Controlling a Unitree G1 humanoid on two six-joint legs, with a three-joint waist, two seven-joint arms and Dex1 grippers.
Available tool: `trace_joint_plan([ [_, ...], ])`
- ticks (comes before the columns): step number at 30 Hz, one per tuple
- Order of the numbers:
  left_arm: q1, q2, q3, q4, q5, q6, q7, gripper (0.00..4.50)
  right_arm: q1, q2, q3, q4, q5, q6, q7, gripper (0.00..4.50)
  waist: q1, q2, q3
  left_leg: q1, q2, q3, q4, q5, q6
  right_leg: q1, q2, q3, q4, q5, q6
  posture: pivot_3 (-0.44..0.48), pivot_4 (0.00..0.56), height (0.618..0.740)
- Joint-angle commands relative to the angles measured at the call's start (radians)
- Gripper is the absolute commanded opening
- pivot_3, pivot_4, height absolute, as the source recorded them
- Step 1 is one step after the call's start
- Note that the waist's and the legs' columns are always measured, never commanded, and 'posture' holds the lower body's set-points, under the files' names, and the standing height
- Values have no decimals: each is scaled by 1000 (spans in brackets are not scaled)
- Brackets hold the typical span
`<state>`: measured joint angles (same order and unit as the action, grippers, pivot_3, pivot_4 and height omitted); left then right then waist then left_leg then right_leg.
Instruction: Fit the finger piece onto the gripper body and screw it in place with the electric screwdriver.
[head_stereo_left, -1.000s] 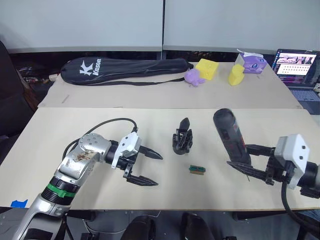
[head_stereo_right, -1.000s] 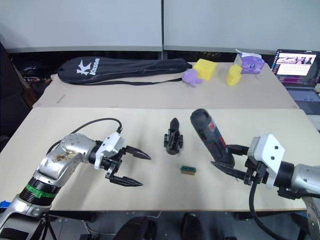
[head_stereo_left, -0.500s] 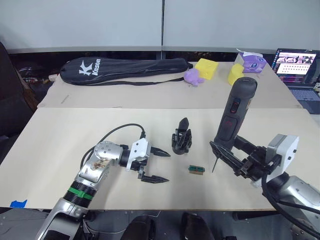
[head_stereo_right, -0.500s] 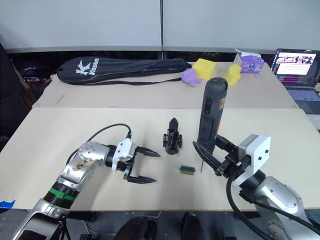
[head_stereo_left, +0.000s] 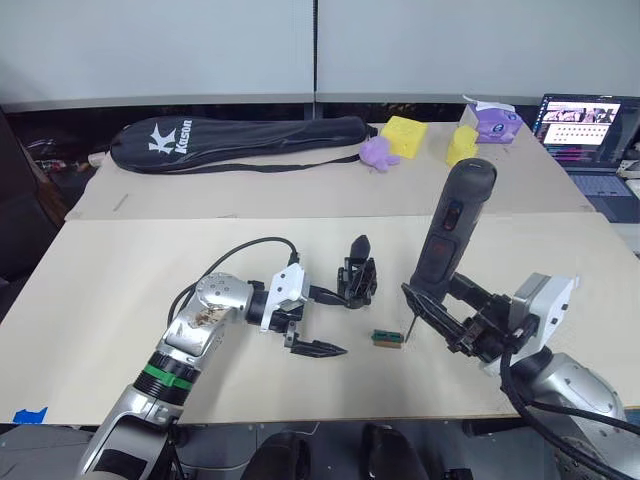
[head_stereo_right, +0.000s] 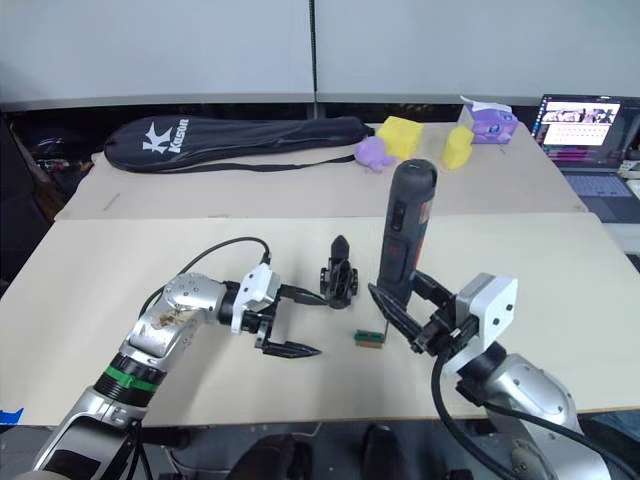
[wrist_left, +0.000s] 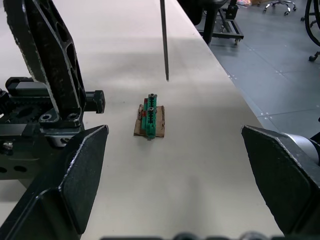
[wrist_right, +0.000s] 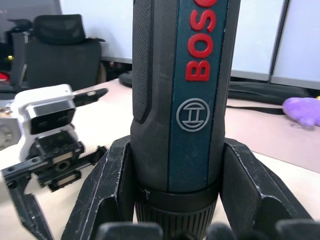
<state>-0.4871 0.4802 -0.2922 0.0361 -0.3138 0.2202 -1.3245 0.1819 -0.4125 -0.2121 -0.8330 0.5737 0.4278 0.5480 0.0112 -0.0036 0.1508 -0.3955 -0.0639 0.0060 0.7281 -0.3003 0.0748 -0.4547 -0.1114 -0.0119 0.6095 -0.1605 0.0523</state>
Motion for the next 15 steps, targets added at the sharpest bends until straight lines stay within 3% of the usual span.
trace_joint_plan([
  [1,8,-1,-1,-17,4,-6,8,4500,-12,-4,0,-16,-8,-71,7,1928,0,0,0,0,0,0,0,0,0,0,0,0,0,0,0,0,150,723],
  [15,9,-10,-16,37,27,-7,22,4500,-57,-13,27,17,-30,-96,-2,1928,1,0,0,0,0,0,0,0,0,0,0,0,0,0,0,0,150,723],
])
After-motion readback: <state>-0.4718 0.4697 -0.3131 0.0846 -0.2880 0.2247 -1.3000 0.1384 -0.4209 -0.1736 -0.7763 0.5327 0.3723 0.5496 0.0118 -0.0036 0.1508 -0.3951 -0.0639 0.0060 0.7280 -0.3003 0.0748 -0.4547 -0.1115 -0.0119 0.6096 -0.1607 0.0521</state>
